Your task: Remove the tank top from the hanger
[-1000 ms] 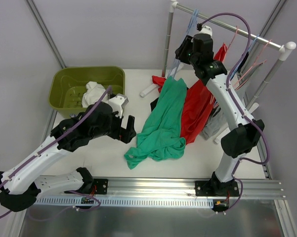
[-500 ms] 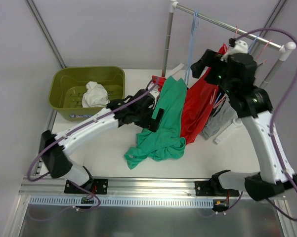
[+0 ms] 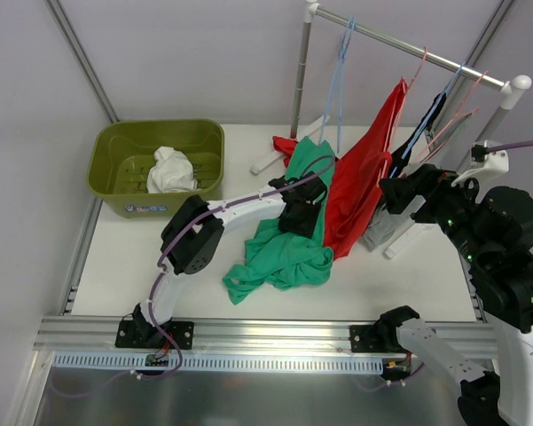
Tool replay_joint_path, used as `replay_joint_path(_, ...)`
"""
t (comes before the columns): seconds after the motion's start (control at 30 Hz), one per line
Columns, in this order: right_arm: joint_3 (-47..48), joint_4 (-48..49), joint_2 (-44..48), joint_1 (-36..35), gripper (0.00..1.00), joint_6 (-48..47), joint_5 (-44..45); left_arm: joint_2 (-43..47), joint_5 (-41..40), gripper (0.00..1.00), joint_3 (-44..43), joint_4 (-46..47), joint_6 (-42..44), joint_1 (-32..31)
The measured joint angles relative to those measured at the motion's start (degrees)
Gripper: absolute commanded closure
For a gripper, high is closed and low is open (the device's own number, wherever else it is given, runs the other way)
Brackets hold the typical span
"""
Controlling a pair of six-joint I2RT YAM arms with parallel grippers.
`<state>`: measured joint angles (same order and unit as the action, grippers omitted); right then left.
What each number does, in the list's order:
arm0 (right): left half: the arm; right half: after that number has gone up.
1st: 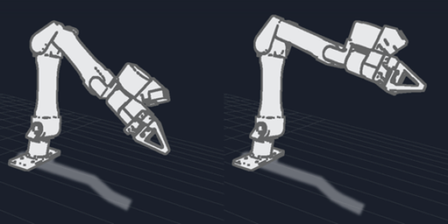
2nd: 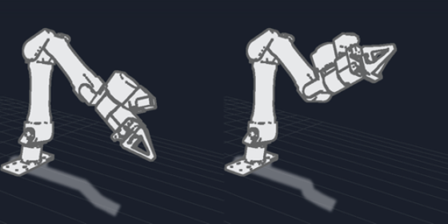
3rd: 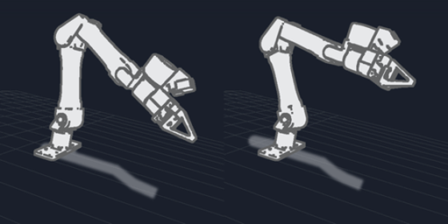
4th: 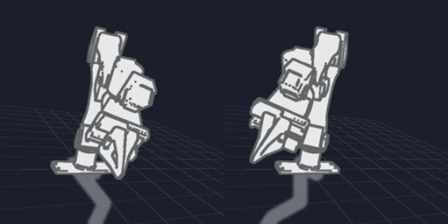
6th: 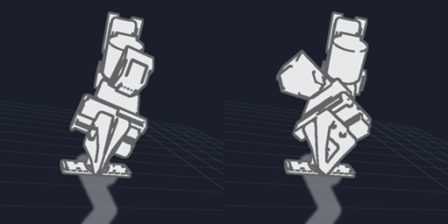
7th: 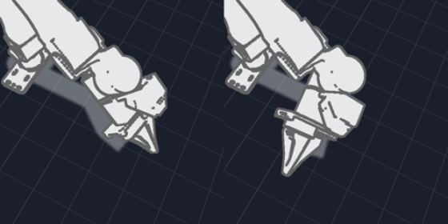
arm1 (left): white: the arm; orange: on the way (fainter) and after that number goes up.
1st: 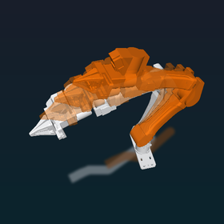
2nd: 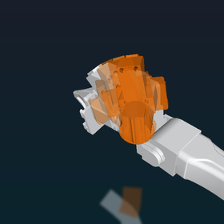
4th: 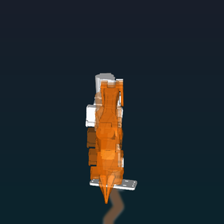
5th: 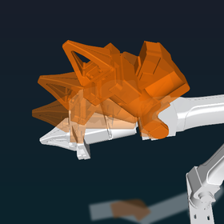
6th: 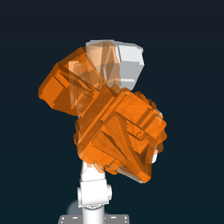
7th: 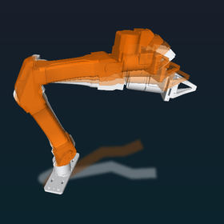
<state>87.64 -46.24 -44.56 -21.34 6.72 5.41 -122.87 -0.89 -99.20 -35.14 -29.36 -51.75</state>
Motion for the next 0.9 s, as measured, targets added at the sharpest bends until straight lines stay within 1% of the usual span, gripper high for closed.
replay_joint_path(0.03, -0.1, -0.6, 0.0, 0.0, 0.01, 0.0, -0.4, -0.7, -0.5, 0.81, 0.0, 0.0, -0.5, -0.3)
replay_joint_path(0.07, -0.2, -1.3, 0.0, 0.0, 0.00, -0.1, -0.7, -1.0, -1.4, 0.88, 0.0, -0.3, -0.6, -0.7)
replay_joint_path(0.1, -0.2, -1.9, 0.1, 0.0, 0.00, -0.2, -0.9, -1.0, -2.3, 1.00, 0.0, -0.7, -0.9, -0.9)
replay_joint_path(0.23, -0.2, -3.4, 1.3, 0.0, 0.01, -1.0, -0.6, 0.9, -6.1, 1.00, 0.6, -0.7, -1.1, -1.8)
replay_joint_path(0.33, 0.0, -3.9, 2.1, 0.1, 0.01, -1.6, -0.2, 4.7, -8.9, 1.00, 2.6, -0.7, -1.1, -1.9)
replay_joint_path(0.43, 0.2, -4.1, 1.9, 0.1, 0.00, -1.9, 0.0, 12.5, -13.0, 1.00, 5.6, -1.3, -1.1, -1.9)
replay_joint_path(0.5, 0.3, -4.2, 1.7, 0.1, 0.01, -2.1, 0.2, 19.8, -16.5, 1.00, 7.2, -1.7, -1.0, -1.9)
replay_joint_path(0.6, 0.3, -4.2, 1.5, 0.1, 0.01, -2.3, 0.6, 31.4, -22.4, 1.00, 6.9, -1.9, 0.3, -1.8)
replay_joint_path(0.67, 0.3, -4.2, 1.2, 0.1, 0.00, -2.3, 1.0, 38.4, -26.9, 1.00, 4.1, -2.6, 2.6, -1.8)
replay_joint_path(0.73, 0.3, -4.1, 1.0, 0.1, 0.01, -2.4, 1.3, 42.3, -31.2, 1.00, -2.2, -3.6, 6.0, -1.5)
replay_joint_path(0.77, 0.3, -4.1, 0.9, 0.1, 0.00, -2.4, 1.4, 42.9, -32.7, 1.00, -5.5, -3.5, 7.5, -1.1)
replay_joint_path(0.83, 0.5, -4.1, 0.6, 0.1, 0.00, -2.5, 1.5, 42.6, -35.9, 1.00, -15.2, -3.6, 12.0, 0.2)
replay_joint_path(0.9, 0.9, -3.9, 0.2, 0.1, 0.01, -2.4, 1.4, 41.0, -37.6, 1.00, -24.3, -2.8, 15.8, 4.1)
